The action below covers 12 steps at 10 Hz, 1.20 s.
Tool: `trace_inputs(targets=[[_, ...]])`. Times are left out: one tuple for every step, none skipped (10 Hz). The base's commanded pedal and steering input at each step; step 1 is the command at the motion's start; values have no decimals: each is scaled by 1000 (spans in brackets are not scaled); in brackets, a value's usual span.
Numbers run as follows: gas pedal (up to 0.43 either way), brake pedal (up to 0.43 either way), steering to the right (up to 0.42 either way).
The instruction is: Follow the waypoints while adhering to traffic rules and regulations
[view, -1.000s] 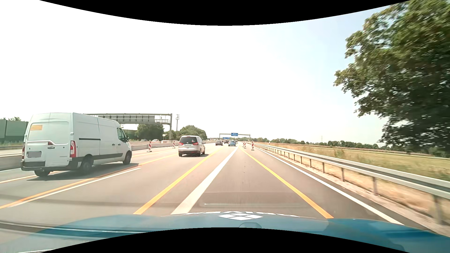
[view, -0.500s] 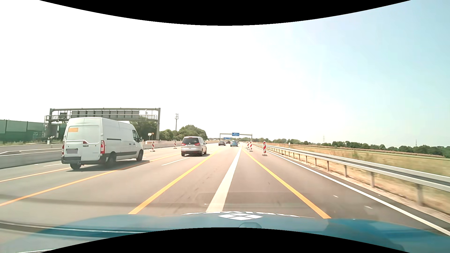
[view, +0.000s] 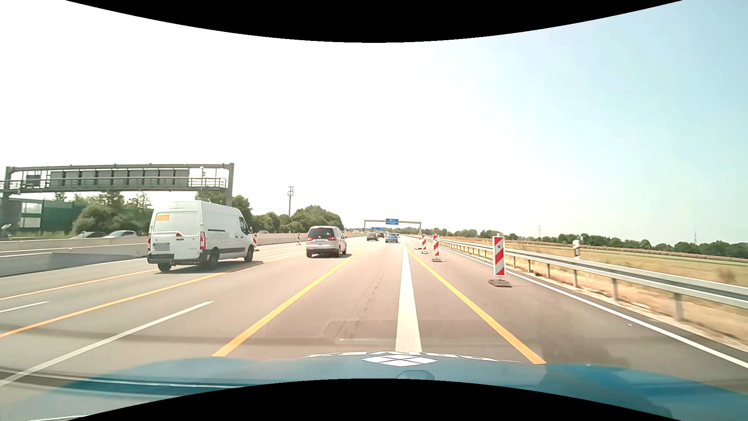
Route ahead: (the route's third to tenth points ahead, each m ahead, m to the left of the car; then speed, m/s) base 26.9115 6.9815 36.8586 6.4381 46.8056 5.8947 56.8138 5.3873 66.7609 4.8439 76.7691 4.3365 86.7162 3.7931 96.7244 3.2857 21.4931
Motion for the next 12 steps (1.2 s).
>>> trace_inputs(targets=[[157,0,2],[157,0,2],[150,0,3],[150,0,3],[150,0,4],[150,0,5],[150,0,5],[169,0,5],[189,0,6],[189,0,6],[189,0,6],[189,0,6]])
